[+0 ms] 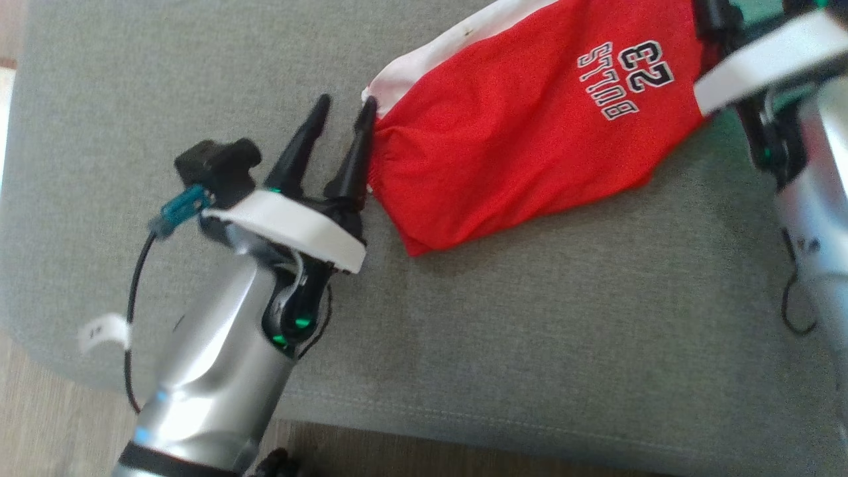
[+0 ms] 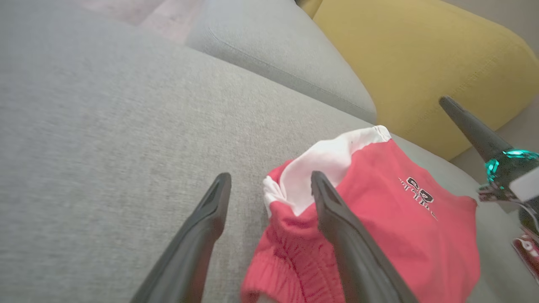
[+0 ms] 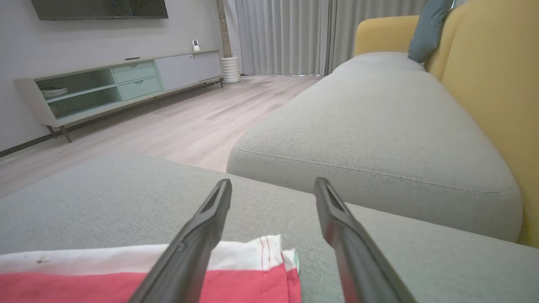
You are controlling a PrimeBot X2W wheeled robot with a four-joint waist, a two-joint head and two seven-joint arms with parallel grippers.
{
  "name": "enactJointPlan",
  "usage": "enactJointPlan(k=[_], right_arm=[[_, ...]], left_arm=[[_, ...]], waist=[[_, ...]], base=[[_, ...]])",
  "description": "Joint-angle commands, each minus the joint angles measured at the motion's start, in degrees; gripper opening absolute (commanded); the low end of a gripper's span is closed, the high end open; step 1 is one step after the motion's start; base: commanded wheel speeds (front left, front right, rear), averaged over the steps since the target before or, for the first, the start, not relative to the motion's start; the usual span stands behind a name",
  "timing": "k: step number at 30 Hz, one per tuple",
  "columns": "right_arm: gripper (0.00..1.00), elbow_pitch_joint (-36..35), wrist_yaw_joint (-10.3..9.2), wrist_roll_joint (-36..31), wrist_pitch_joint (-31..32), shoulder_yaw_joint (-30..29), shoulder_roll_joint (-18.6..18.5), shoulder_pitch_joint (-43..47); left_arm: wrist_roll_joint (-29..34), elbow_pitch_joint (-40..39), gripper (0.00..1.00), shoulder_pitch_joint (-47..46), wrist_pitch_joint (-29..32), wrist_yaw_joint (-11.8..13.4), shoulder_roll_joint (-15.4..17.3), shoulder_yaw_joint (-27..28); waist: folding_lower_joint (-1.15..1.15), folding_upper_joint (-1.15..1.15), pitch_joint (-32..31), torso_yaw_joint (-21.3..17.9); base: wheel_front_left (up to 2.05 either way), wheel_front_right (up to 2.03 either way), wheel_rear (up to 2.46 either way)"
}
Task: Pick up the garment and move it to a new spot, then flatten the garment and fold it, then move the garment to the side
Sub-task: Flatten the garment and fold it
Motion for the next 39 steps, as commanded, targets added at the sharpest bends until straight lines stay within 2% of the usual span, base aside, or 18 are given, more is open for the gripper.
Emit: enactJointPlan(k=[1,4,6,12,20,28,39], right_arm=[[1.0,-2.77,-0.04,-0.99,-1.18,-1.43,0.73,2.83],[1.0,-7.93,-0.04,-4.33,-2.25,-6.06,1.94,8.11],[1.0,-12.01,-0.04,-6.45,-1.84,-9.16,3.17,12.19],[1.0,-27.13,-0.04,-11.91,2.59,-17.76,8.57,24.84],[1.0,-41.94,-0.04,-15.64,8.88,-21.59,14.11,38.89],[1.0,-46.4,-0.04,-15.79,11.18,-22.39,15.46,44.78],[1.0,-47.44,-0.04,-15.89,12.42,-22.76,15.92,45.6]], left_arm=[[1.6,-2.77,1.0,0.24,-1.05,1.11,2.11,2.73],[4.92,-6.57,1.0,1.62,-2.05,4.45,3.22,4.9],[6.74,-9.48,1.0,2.5,-2.26,5.63,3.88,6.04],[11.65,-16.11,1.0,4.79,-2.4,7.72,6.32,8.71],[14.35,-16.75,1.0,8.05,-2.41,8.49,8.67,9.1],[15.59,-15.49,1.0,10.7,-2.42,8.86,9.24,8.47],[15.43,-15.07,1.0,11.46,-2.42,8.21,8.76,9.38]], waist=[[0.0,0.0,-1.45,-1.05],[0.0,0.0,-2.8,-2.2],[0.0,0.0,-3.55,-2.87],[0.0,0.0,-5.63,-4.54],[0.0,0.0,-7.15,-6.79],[0.0,0.0,-7.35,-7.81],[0.0,0.0,-7.17,-8.21]], base=[[0.0,0.0,0.0],[0.0,0.0,0.0],[0.0,0.0,0.0],[0.0,0.0,0.0],[0.0,0.0,0.0],[0.0,0.0,0.0],[0.0,0.0,0.0]])
